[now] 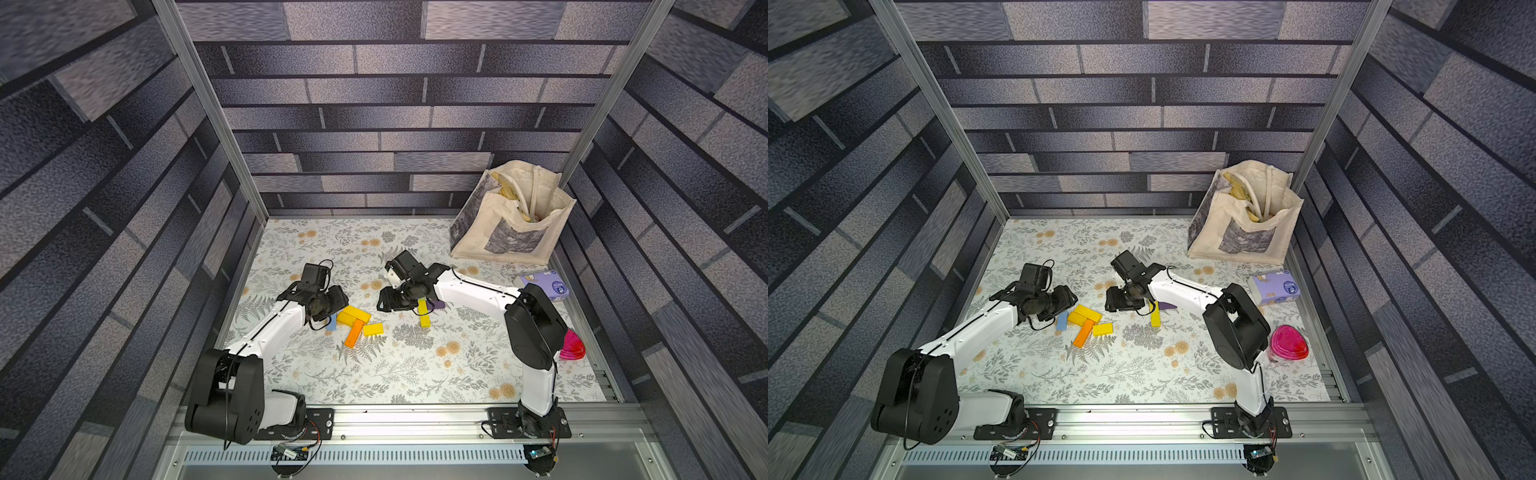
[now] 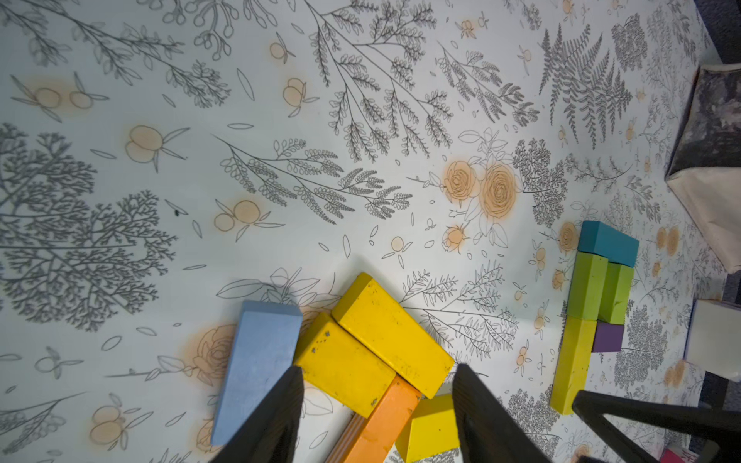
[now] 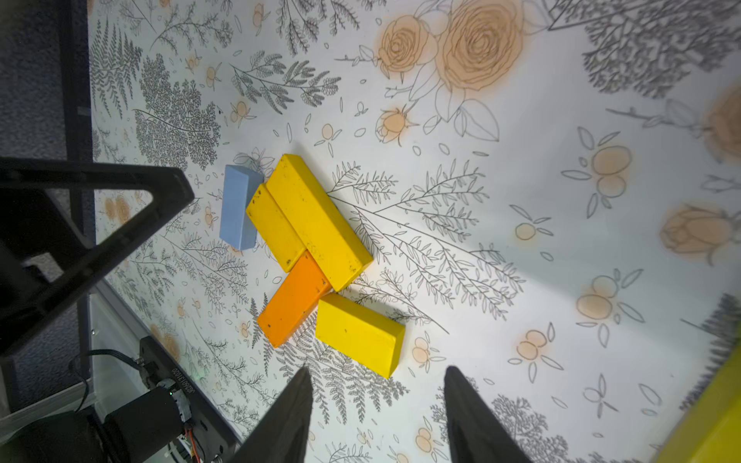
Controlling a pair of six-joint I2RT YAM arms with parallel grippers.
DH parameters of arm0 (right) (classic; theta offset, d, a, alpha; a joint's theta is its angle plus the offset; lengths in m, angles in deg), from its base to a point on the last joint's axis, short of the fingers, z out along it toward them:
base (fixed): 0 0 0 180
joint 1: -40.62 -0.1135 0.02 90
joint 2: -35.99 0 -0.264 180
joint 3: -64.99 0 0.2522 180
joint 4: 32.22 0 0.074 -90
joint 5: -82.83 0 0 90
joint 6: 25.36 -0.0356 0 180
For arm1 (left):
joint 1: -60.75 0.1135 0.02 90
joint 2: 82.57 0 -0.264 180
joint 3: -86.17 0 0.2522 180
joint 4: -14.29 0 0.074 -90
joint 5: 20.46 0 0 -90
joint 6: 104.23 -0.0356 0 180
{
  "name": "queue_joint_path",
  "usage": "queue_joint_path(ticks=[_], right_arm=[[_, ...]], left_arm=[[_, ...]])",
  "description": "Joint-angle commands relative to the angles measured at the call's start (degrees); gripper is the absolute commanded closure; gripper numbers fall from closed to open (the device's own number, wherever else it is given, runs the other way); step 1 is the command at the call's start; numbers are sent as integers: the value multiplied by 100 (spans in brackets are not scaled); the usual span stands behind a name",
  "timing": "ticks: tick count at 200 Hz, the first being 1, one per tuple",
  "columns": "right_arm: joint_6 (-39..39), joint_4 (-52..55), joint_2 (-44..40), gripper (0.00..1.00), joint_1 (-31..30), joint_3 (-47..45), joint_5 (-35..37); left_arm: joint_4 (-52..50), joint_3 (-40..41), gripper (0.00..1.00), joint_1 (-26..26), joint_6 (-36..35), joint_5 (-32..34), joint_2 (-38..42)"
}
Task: Assemble the letter p with building blocks
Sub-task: Move the building block to the center of the board.
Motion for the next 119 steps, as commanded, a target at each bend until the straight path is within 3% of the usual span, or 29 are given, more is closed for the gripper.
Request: queue_joint_path(ticks=[1, 21, 38, 61, 82, 119], right_arm=[[-433, -242, 239, 57, 18, -36, -557], [-595, -366, 343, 81, 19, -78, -729], [-742, -477, 487, 93, 14, -115, -842], [-802, -441, 638, 100, -30, -89, -884], [-896, -446, 748, 100, -49, -93, -917], [-1031, -582, 977, 100, -79, -89, -1057]], left_arm=[[514, -48, 43, 48, -72, -98, -228], [591, -226, 55, 56, -136, -20, -539], [603, -279, 66, 82, -138, 79, -707], [630, -257, 76, 161, -167, 60, -920], [747, -207, 85, 248, -184, -54, -1122], [850, -264, 90, 292, -209, -264, -1421]])
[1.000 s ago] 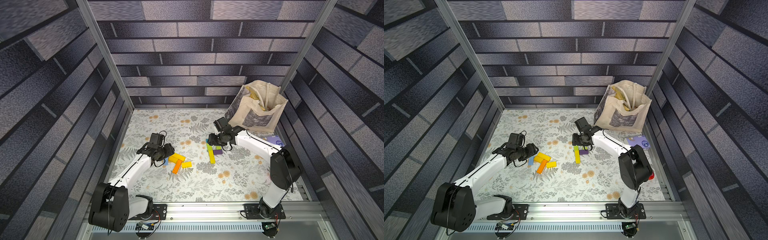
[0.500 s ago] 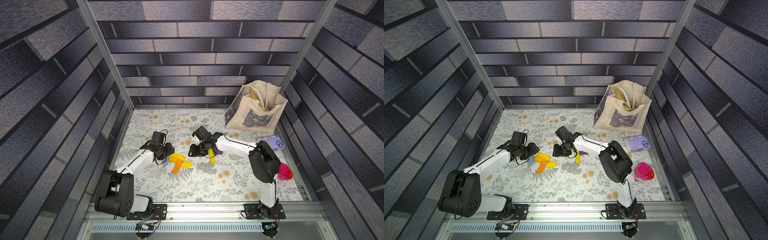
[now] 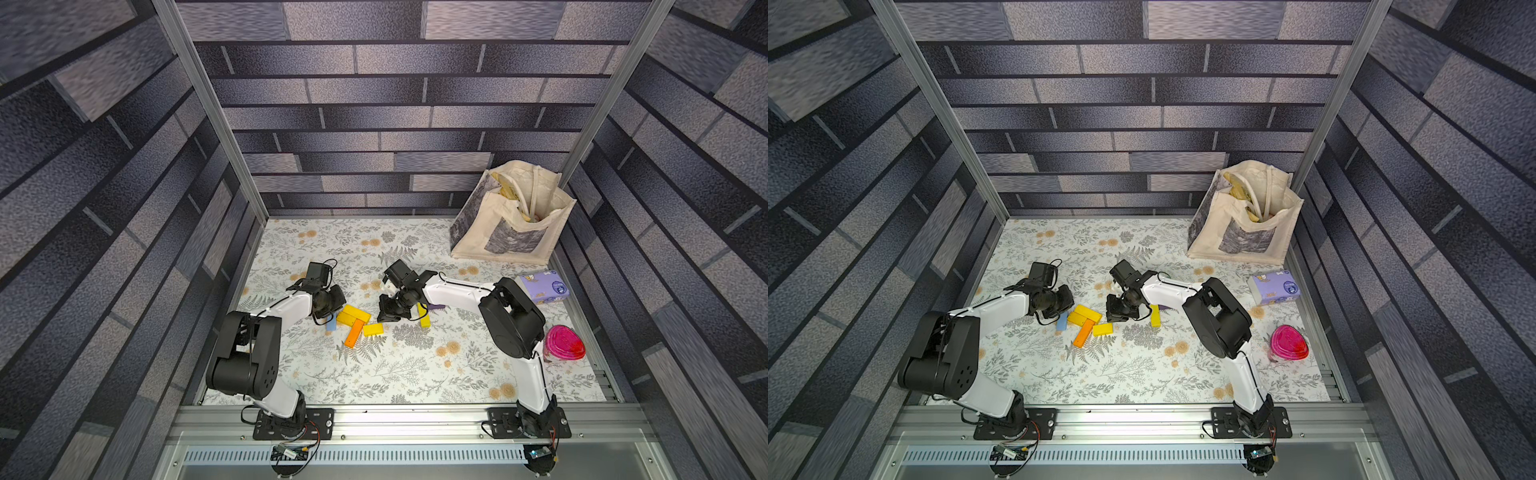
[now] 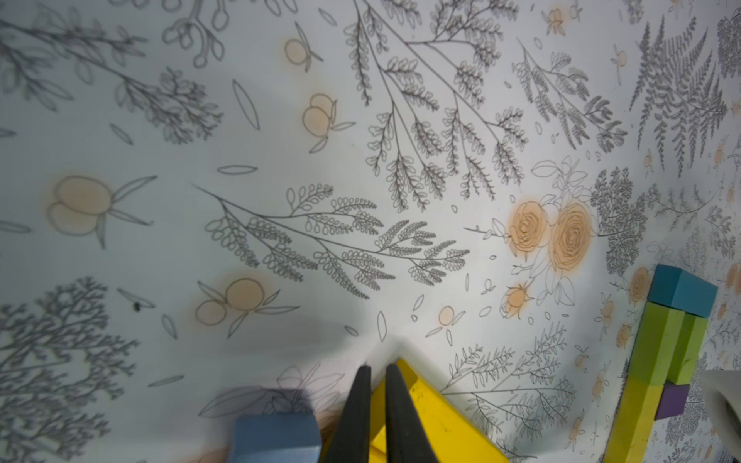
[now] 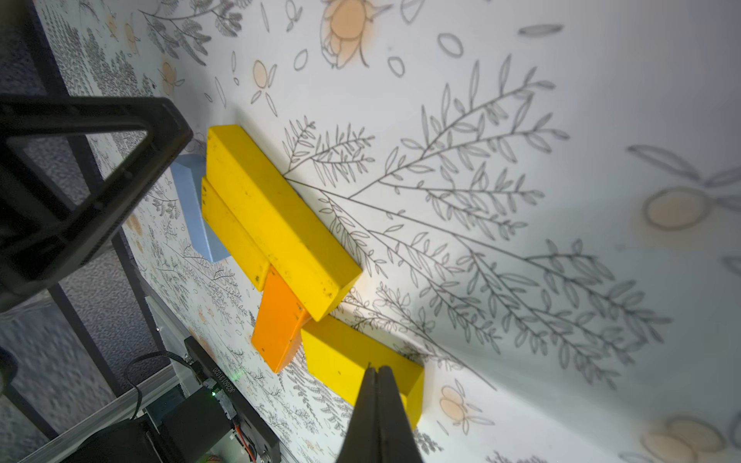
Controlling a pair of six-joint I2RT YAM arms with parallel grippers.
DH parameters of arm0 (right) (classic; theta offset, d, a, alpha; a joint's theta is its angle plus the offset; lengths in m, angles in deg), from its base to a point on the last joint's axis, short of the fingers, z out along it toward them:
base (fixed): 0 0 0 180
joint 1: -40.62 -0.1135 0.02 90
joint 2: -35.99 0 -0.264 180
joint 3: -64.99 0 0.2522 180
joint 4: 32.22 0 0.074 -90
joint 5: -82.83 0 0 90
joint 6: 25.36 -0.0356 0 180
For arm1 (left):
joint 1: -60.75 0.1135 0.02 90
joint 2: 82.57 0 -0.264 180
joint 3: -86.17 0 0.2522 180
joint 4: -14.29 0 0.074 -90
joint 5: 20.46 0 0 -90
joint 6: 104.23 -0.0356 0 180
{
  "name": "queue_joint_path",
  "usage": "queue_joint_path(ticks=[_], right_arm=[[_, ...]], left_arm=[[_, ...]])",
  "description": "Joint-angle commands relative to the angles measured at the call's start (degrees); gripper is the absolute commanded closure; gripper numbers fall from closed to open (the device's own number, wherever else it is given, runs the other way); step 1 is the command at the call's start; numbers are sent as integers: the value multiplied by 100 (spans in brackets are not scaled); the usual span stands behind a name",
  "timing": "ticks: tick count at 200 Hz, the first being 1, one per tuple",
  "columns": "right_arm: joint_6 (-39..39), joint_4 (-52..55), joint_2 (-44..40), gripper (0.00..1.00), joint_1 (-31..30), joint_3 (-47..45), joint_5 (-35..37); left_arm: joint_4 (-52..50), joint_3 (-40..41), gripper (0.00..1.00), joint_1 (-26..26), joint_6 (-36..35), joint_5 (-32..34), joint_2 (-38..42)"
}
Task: Assemble the letter p with building blocks
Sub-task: Move the building block to the center of the board.
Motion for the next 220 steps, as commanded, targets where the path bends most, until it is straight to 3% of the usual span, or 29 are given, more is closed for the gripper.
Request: queue_joint_path(ticks=[1, 60, 113, 220], right_arm=[[-150, -154, 188, 100, -37, -26, -187], [-398, -518, 637, 100, -41, 323, -497], [-418, -144, 1132, 100, 5, 1122, -245], [-260, 461, 1538, 100, 749, 2262, -41]], left_arm=[[96, -147, 90, 31, -102, -178, -169], [96, -182, 94, 23, -163, -587, -496], [152, -283, 95, -182, -177, -870, -845], [315, -727, 98, -441, 37, -943, -1437]])
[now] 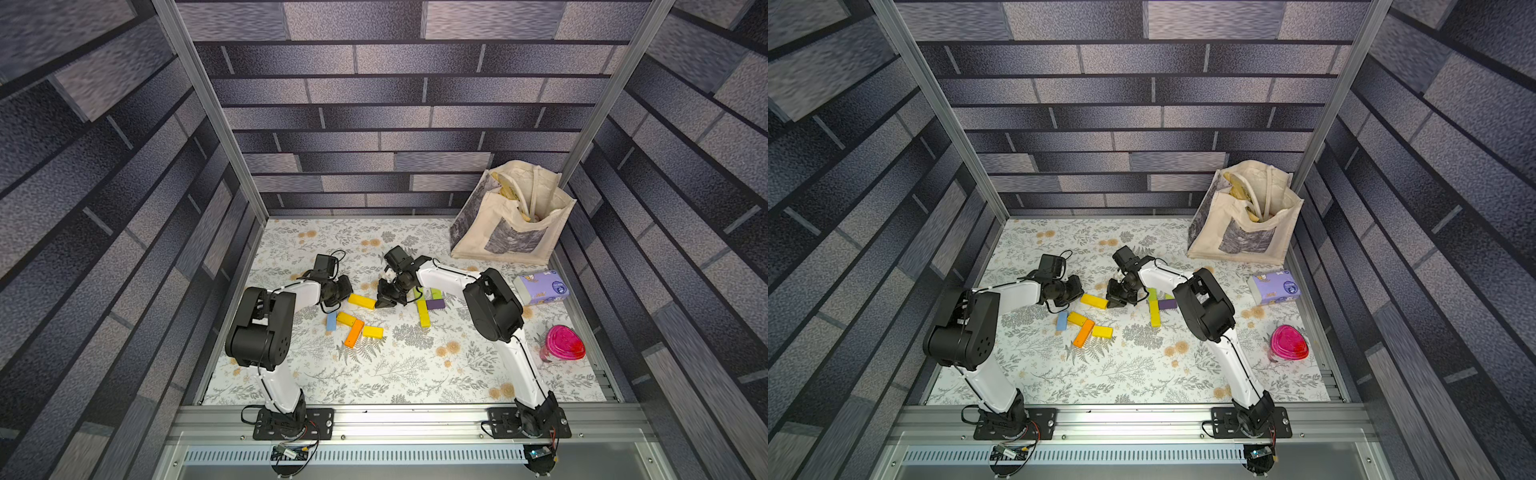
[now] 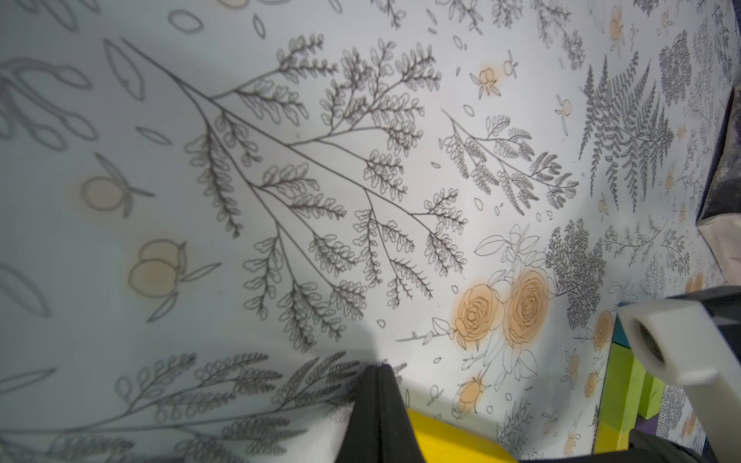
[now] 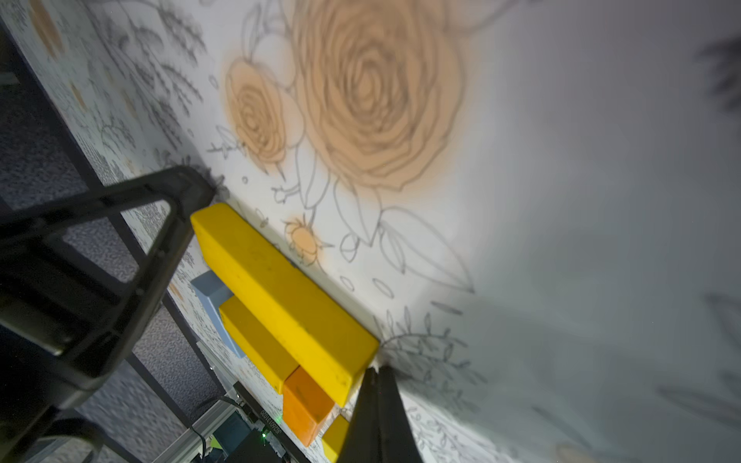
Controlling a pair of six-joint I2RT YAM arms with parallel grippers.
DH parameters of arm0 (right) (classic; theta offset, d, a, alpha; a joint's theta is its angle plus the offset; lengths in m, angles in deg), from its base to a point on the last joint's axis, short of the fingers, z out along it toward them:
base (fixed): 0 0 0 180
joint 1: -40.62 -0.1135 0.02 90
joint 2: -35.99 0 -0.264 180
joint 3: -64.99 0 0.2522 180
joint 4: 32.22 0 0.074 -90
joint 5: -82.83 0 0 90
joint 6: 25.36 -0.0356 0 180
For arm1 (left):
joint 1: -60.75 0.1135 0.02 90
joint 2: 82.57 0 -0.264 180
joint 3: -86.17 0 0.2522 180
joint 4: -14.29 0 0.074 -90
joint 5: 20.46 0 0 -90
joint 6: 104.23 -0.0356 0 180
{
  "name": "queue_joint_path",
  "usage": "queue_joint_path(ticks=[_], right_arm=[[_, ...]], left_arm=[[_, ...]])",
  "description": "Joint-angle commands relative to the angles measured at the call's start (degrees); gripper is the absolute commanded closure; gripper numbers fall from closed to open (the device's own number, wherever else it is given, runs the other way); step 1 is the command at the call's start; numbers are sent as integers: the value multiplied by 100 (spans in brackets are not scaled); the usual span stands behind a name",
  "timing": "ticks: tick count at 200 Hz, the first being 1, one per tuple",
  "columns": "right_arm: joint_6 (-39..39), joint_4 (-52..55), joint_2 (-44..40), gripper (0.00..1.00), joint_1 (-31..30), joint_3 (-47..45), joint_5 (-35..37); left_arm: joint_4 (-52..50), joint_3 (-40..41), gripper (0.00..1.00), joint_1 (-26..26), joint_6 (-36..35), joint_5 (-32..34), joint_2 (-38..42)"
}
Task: Assemble the letter p with building blocks
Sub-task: Move the building block to the center of the board.
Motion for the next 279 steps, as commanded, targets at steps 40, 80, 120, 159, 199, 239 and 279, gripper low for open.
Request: queue_joint_path(ticks=[40, 80, 120, 159, 199, 239, 279], right_arm=[[174, -140, 418, 100, 203, 667, 229], [323, 45, 388, 100, 329, 763, 230], [491, 298, 217, 100, 338, 785, 489], [470, 181, 151, 100, 338, 573, 423], [400, -72, 70, 100, 335, 227, 333], [297, -366, 6, 100, 335, -98, 260], [296, -470, 14, 100, 331, -200, 191]], left_arm=[[-471, -258, 100, -408, 221, -561, -644], [-326, -452, 100, -525, 302, -538, -812], [-234, -268, 100, -380, 421, -148, -449], [-409, 36, 100, -216, 357, 339, 379], [-985, 296, 100, -139, 226, 130, 929], [-1060, 701, 100, -226, 349, -28, 1217], [-1077, 613, 100, -394, 373, 1, 1083]])
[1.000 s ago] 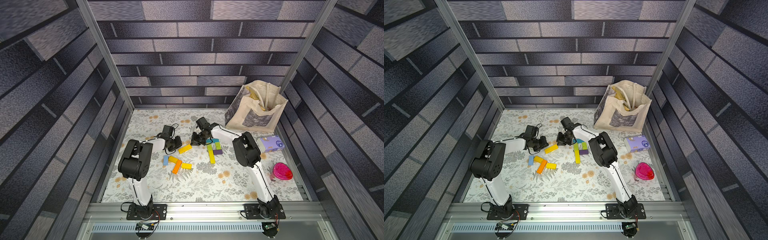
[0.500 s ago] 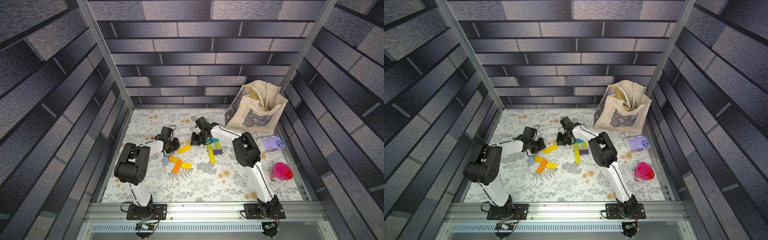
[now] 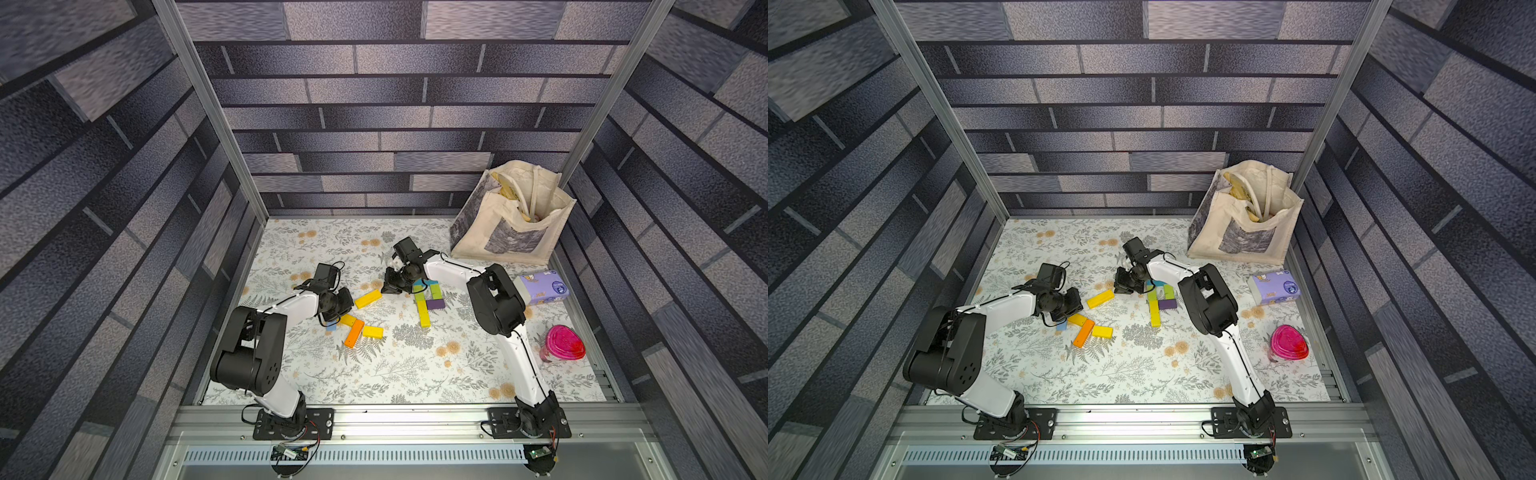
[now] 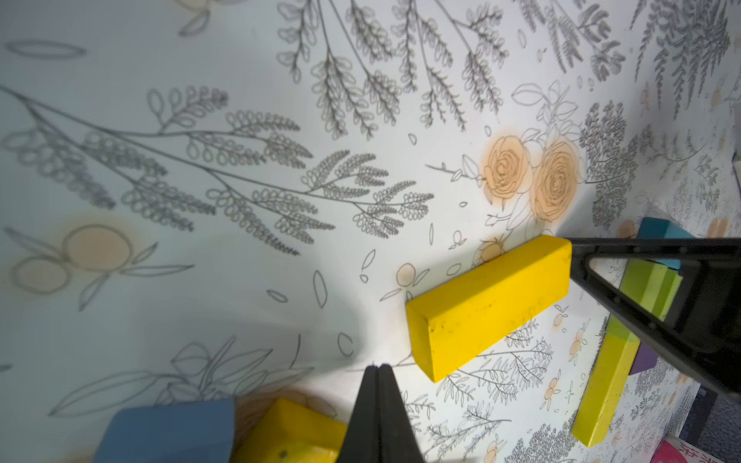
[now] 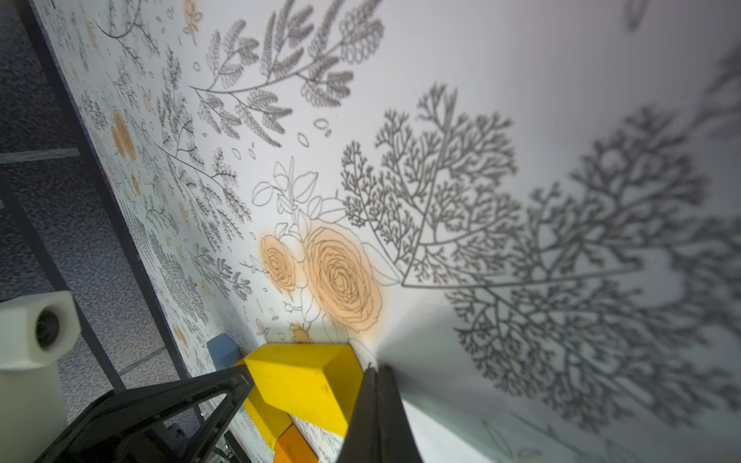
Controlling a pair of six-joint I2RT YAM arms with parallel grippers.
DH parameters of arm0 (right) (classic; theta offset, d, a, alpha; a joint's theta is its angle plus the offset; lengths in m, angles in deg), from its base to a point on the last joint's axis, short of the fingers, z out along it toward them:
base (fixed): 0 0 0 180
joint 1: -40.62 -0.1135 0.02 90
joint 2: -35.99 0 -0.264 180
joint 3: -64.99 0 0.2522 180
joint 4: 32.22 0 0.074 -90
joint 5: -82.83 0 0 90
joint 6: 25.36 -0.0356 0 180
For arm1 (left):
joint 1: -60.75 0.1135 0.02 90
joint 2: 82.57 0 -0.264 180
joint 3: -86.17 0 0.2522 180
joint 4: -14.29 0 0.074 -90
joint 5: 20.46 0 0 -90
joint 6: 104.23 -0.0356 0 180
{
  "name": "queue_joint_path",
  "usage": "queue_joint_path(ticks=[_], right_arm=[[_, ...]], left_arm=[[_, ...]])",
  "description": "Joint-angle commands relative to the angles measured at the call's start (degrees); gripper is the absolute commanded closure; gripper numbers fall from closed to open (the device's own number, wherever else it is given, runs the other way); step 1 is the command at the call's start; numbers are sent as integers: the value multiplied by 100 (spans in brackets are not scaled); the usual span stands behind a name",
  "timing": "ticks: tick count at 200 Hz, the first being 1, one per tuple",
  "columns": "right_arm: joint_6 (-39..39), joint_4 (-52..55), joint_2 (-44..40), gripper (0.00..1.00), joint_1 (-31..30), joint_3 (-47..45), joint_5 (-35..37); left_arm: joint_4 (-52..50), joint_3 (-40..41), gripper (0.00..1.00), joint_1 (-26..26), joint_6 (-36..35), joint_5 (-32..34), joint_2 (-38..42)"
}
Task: Assemble the letter p with building blocks
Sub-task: Move the building block to the center of the board.
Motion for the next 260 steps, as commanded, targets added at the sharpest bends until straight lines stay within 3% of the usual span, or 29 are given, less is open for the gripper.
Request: queue_joint_path(ticks=[1, 160, 260], right_arm=[[-34, 72, -58, 100, 13, -174, 34], [-7, 98, -295, 100, 12, -536, 258], [10, 260, -567, 98, 38, -762, 674]], left_arm=[[-122, -59, 100, -99, 70, -23, 29], [264, -864, 100, -337, 95, 64, -1248], [351, -681, 100, -261, 148, 259, -1027]])
